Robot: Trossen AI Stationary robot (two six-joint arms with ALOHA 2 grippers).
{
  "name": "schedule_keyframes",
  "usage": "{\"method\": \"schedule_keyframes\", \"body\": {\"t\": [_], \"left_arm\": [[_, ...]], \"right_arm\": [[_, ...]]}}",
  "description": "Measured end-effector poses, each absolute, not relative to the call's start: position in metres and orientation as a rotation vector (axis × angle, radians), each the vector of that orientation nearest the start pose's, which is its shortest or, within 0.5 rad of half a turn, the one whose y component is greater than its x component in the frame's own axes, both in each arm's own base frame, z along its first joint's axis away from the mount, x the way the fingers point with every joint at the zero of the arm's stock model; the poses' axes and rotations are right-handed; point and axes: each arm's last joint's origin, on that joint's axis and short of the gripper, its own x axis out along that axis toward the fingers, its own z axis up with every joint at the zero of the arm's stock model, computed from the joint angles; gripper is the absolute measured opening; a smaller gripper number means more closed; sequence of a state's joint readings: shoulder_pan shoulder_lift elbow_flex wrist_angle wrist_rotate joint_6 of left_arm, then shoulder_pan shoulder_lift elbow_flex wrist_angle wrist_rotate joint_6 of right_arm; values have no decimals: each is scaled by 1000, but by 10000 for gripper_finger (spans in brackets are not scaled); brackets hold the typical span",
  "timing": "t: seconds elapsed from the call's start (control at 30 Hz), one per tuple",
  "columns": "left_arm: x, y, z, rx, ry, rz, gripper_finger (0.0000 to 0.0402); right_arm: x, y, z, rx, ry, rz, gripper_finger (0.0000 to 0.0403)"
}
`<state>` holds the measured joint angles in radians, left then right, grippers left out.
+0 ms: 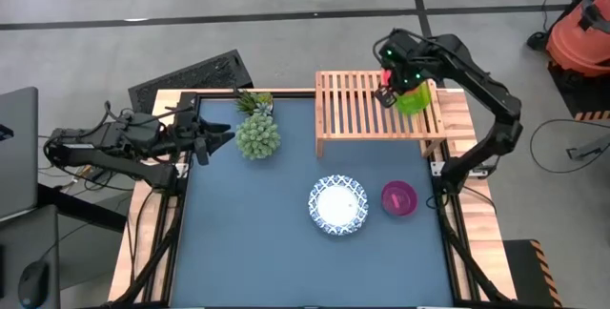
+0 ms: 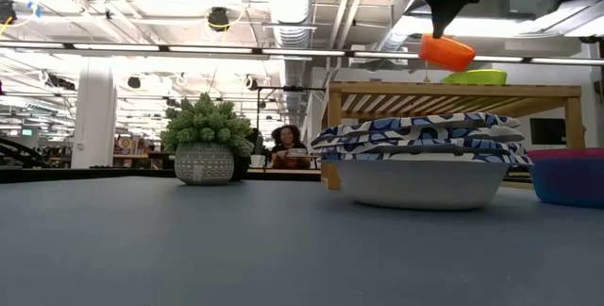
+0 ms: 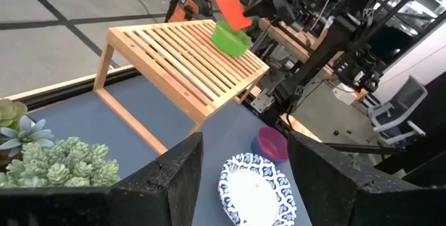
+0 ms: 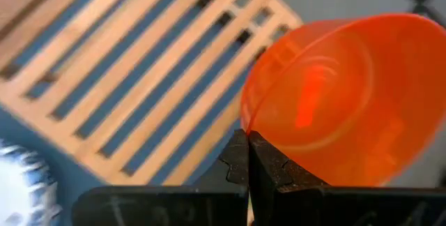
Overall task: Place and stack bowls onto a shelf
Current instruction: Stack the red bowl on top of the green bowl on the shelf
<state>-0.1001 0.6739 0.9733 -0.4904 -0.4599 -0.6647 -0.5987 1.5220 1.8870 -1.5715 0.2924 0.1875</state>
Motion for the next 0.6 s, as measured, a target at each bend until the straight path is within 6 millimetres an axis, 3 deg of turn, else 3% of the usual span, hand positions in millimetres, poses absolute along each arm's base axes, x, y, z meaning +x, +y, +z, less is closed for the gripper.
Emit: {"method": "schedule_keyframes", "body": {"t": [0.17,0.43,0.6], "left_arm": [[123,1,380,-602,58,405,197],[123,1,380,-596,60,405,197],[122,1,378,-591,76,411,197]], "right_arm": [[188,-133,435,288,1103,-914,16],[145,-96,464,409,872,-925,16],[122,-82,461,450,822,-961,16]]}}
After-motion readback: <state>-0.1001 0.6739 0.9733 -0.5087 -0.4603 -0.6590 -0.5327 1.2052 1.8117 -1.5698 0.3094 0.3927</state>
